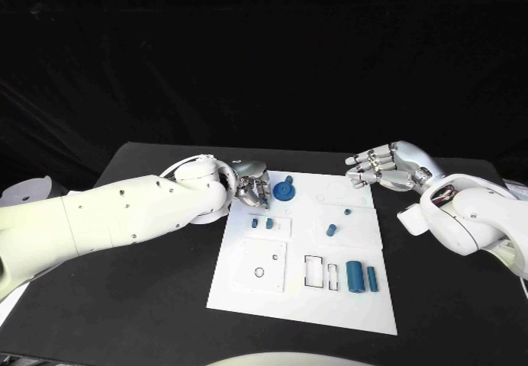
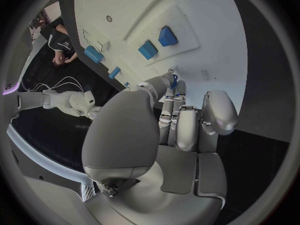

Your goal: Assemble the parts on the task board

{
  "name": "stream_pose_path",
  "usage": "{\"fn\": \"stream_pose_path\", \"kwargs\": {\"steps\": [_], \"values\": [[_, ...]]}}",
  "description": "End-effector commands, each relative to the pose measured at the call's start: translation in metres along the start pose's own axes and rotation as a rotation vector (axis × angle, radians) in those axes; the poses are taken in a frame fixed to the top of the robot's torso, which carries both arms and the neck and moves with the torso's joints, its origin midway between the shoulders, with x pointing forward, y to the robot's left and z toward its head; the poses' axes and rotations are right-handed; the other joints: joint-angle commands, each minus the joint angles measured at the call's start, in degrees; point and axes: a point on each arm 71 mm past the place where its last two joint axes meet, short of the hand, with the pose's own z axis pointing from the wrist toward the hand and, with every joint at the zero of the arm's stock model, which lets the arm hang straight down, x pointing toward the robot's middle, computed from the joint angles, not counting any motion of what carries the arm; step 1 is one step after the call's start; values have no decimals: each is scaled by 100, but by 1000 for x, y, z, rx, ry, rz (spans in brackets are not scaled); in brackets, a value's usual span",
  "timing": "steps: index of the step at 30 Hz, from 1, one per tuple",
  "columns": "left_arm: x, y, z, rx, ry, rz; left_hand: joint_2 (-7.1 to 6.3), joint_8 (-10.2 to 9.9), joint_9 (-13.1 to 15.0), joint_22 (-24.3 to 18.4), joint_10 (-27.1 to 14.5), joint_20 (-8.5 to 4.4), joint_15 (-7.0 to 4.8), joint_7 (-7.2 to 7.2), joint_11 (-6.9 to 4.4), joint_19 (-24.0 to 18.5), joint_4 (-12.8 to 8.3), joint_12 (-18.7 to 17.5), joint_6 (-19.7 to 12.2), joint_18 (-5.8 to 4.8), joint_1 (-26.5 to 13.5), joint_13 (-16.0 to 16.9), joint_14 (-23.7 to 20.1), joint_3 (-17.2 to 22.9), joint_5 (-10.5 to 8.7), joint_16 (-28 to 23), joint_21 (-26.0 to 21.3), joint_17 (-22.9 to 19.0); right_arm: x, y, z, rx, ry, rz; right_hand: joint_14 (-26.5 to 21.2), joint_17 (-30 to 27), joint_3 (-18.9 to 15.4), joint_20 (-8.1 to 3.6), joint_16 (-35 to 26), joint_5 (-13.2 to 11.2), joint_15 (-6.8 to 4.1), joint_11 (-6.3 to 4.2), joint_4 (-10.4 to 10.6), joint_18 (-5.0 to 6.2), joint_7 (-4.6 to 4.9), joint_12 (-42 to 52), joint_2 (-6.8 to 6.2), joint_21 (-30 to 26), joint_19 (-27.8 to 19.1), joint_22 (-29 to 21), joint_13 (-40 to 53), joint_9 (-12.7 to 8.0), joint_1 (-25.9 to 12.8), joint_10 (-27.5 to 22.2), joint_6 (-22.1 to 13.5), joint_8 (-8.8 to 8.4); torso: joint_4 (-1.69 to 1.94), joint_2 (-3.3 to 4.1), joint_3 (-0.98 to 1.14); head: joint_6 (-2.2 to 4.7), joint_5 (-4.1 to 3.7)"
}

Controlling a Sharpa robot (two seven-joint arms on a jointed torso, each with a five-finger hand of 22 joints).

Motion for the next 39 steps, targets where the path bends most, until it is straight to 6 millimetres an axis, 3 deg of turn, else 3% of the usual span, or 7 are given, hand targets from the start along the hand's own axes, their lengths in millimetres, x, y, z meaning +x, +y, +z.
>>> {"fn": "stream_pose_path", "kwargs": {"steps": [1, 7, 15, 35, 39], "values": [[5, -3, 1, 5, 38, 2, -8, -29, -6, -1, 58, 4, -20, 5, -11, 55, -3, -41, 42, -98, -67, 5, 161, 21, -11, -10, 9, -2, 1, 1, 0, -13, 9, 0, -26, -5, 34, 27, -36, 13, 31, 52, -10, 37, 44, -26, -42, -27, -1, -5, -6, -5, -21, -5, 12, -25, 2, 2, 0, -1, -12], [7, -3, 3, 1, 51, 9, -8, -29, -6, -2, 59, 4, -20, 5, -11, 55, -3, -41, 42, -98, -67, 6, 161, 21, -11, -10, 8, -2, 2, 1, 0, -14, 11, -2, -26, -5, 34, 27, -36, 13, 31, 52, -10, 37, 44, -26, -42, -27, -1, -5, -6, -5, -21, -5, 12, -25, -14, 0, 3, -5, -2], [9, -5, 3, 3, 65, 15, -6, -29, -5, -6, 63, 4, -21, 3, -12, 52, -5, -43, 46, -96, -68, 7, 159, 22, -11, -12, 1, -7, 1, 0, 0, -13, 9, -4, -29, -13, 38, 28, -35, 19, 32, 53, -7, 37, 46, -29, -40, -34, 0, -5, -6, -6, -26, -5, 12, -25, 5, 0, 5, -9, -14], [11, -6, 5, -3, 73, 33, -6, -36, -2, 0, 96, 1, -28, -7, -21, 46, -12, -64, 72, -95, -98, 16, 155, 6, -17, -12, 1, -14, 1, -2, 0, -9, 8, -5, -32, -21, 41, 31, -35, 23, 34, 55, -5, 37, 48, -32, -39, -41, -1, -5, -5, -8, -32, -6, 12, -24, -4, 3, 0, -11, -5], [12, -7, 6, -5, 78, 33, -69, -161, -45, -22, -56, 23, 17, 58, 43, 20, -2, -226, -69, -92, -198, -18, 134, -24, -11, -37, -47, -76, 1, -2, 0, -9, 8, -4, -33, -24, 42, 32, -35, 23, 35, 56, -4, 37, 49, -34, -40, -44, -2, -5, -5, -8, -35, -6, 11, -24, -4, 5, -1, -21, -11]]}}
